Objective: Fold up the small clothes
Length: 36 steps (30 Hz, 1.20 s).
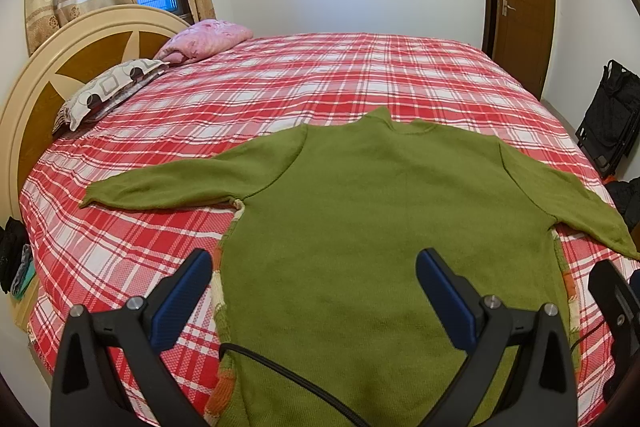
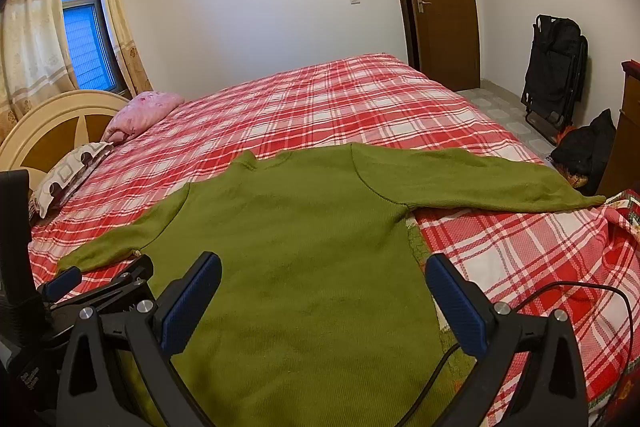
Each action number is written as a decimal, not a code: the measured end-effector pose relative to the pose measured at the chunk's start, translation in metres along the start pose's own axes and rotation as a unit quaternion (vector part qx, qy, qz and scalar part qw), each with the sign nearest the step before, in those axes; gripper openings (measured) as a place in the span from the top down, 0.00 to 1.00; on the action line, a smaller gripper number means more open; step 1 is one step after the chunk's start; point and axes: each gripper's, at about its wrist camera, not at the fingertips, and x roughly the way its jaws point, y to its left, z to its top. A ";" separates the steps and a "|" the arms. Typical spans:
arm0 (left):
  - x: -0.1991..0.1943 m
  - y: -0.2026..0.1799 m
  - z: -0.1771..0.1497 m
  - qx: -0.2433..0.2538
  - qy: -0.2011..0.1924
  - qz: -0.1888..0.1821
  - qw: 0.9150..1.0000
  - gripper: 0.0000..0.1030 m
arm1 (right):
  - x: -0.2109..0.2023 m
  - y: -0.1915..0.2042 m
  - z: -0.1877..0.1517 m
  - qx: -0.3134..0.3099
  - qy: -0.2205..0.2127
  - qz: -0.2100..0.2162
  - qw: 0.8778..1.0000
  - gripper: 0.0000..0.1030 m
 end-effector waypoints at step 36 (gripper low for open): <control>0.015 -0.012 -0.005 0.026 0.011 -0.024 0.999 0.00 | 0.012 -0.092 0.035 0.059 -0.040 -0.046 0.996 0.01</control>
